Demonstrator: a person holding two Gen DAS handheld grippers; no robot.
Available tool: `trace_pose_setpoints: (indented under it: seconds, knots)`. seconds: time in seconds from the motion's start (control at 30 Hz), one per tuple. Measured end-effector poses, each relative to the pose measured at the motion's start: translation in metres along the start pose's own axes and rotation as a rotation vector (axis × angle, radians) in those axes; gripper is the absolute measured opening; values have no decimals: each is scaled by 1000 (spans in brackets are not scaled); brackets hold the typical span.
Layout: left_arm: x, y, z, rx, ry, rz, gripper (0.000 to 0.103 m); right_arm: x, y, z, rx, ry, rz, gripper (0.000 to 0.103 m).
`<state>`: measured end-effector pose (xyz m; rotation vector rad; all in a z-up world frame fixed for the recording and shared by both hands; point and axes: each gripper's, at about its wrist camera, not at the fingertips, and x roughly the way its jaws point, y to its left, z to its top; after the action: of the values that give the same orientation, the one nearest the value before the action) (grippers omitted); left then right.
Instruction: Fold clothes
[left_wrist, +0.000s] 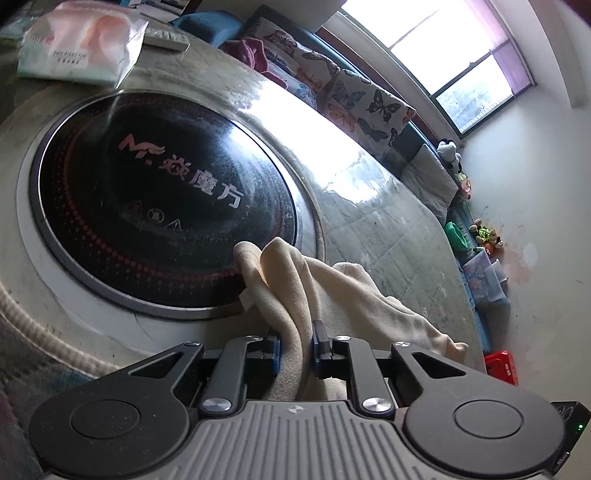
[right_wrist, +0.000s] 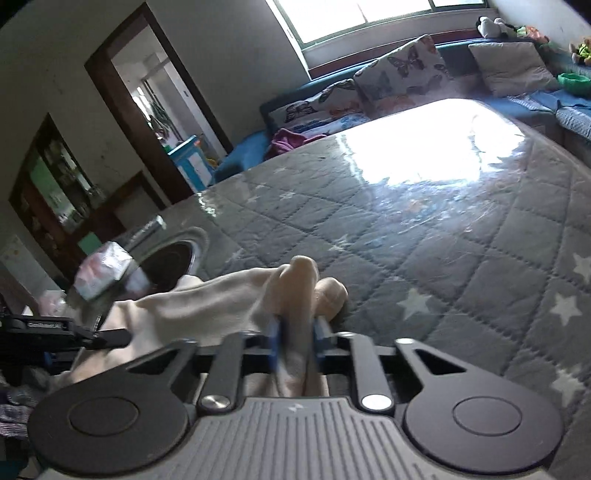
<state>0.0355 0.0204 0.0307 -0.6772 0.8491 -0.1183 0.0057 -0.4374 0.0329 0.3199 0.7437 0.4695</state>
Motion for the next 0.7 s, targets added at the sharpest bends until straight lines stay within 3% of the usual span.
trace_pose_setpoints:
  seconds: [0.33, 0.7]
  knots:
    - [0, -51, 13, 136, -20, -49, 15, -41, 19, 21, -62, -117, -14, 9]
    - [49, -145, 19, 263, 11, -155, 15, -85, -13, 67, -95, -235, -195, 9]
